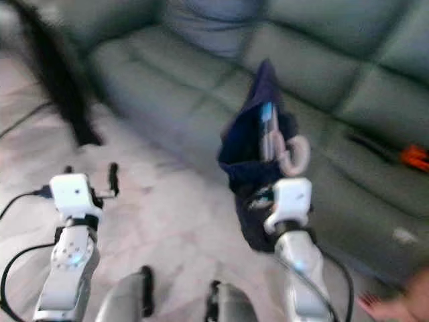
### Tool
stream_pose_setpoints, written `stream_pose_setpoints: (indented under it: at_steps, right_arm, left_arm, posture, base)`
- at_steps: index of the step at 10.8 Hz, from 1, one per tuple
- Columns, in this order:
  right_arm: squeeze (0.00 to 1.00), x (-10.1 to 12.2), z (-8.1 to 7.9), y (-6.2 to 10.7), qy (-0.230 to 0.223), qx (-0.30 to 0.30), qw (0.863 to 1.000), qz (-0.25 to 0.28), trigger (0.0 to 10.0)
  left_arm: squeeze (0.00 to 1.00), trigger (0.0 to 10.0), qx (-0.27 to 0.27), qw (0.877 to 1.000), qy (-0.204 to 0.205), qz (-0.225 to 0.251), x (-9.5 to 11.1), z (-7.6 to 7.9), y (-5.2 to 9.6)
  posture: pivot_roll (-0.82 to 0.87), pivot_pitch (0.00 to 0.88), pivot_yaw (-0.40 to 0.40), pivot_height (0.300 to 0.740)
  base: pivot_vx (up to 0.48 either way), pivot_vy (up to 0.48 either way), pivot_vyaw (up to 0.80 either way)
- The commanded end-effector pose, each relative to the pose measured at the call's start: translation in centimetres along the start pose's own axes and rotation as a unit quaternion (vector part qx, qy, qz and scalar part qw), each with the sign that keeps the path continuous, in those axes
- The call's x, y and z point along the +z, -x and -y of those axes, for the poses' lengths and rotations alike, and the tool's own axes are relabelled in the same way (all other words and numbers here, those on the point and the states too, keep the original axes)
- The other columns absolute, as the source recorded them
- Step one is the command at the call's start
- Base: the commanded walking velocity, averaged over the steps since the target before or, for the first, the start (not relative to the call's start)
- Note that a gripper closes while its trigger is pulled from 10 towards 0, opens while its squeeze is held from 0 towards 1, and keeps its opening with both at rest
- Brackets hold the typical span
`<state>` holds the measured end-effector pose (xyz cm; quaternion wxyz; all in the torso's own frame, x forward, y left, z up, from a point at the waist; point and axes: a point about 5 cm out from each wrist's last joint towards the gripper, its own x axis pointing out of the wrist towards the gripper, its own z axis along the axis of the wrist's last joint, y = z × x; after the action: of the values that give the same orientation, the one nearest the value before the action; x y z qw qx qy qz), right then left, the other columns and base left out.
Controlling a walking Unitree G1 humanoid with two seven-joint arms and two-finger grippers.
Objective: Hang hanger
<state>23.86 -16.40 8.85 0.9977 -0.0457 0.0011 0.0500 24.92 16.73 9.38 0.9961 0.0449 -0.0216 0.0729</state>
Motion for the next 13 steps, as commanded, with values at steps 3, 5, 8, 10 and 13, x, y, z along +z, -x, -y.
stream_pose_setpoints:
  at_steps: [3, 5, 8, 10, 13]
  right_arm:
    - [0.00, 1.4, 0.6, -0.2, 0.010, -0.003, 0.999, 0.034, 10.0]
    - [0.00, 1.3, -0.2, -0.3, -0.006, 0.010, 0.999, 0.035, 10.0]
    - [0.00, 0.8, -0.2, 0.0, -0.017, 0.013, 0.999, 0.037, 10.0]
    - [0.00, -0.3, 0.1, 0.8, -0.025, -0.003, 1.000, 0.020, 10.0]
    - [0.00, -0.4, -0.5, 0.6, -0.032, 0.017, 0.999, 0.019, 10.0]
  left_arm:
    - [0.00, 10.0, -0.015, 1.000, -0.002, -0.010, -0.5, 1.0, -0.1]
    - [0.00, 10.0, -0.010, 1.000, -0.005, -0.007, -0.2, 1.0, -0.3]
    - [0.00, 10.0, 0.002, 0.999, -0.049, -0.018, -1.7, -0.5, 1.0]
    - [0.00, 10.0, 0.012, 0.997, -0.075, -0.021, -2.2, -1.5, 1.4]
    - [0.00, 10.0, 0.005, 0.997, -0.080, -0.011, -2.0, -1.2, 1.2]
  posture:
    - [-0.05, 0.176, -0.067, 0.740]
    - [-0.04, 0.172, -0.067, 0.740]
    - [-0.03, 0.159, -0.041, 0.740]
    - [-0.03, 0.169, -0.018, 0.740]
    - [-0.03, 0.166, -0.032, 0.740]
  base:
    - [0.000, 0.000, 0.80]
    - [0.000, 0.000, 0.80]
    - [0.000, 0.000, 0.80]
    - [0.000, 0.000, 0.80]
    - [0.000, 0.000, 0.80]
